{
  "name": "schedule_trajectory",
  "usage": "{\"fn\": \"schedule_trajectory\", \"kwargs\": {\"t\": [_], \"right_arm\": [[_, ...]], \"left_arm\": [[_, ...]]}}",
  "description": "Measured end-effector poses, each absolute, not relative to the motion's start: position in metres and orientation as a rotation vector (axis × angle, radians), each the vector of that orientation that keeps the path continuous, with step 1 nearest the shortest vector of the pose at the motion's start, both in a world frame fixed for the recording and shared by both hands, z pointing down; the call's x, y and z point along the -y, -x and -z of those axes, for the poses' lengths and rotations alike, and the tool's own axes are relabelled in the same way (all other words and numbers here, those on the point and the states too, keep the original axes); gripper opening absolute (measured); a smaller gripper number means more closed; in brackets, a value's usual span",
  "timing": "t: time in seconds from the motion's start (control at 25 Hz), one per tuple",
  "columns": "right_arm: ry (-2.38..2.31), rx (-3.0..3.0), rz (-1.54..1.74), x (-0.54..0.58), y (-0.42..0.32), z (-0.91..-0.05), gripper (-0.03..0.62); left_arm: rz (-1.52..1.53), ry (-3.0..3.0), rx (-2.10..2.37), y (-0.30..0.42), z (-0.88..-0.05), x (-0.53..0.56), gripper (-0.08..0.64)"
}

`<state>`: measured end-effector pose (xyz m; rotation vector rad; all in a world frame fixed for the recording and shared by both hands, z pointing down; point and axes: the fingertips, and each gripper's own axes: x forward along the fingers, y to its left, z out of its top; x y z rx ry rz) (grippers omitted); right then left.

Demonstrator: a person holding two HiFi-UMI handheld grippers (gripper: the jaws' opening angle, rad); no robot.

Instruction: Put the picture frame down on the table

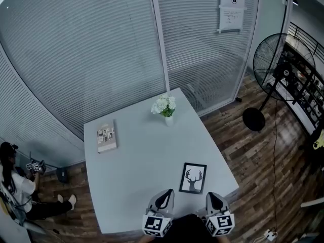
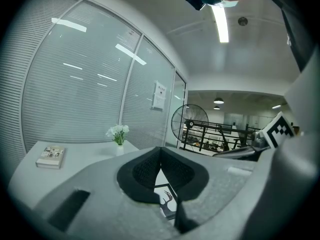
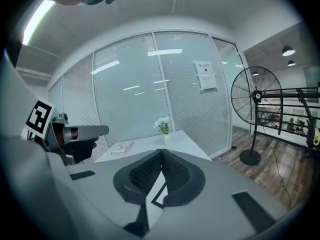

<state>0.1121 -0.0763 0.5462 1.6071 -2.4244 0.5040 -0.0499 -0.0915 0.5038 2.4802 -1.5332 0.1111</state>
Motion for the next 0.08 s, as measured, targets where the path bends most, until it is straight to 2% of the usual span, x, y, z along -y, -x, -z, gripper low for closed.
{"fn": "schedule_trajectory", "kwargs": {"t": [0.08], "right_arm": [[-1.601,2.422,-0.503,0.0752,-0.1139,-0.548,0.012]], "left_arm": [[-0.12,-2.48,1.534,0.0486,-0.5054,0.0908,0.015]]}}
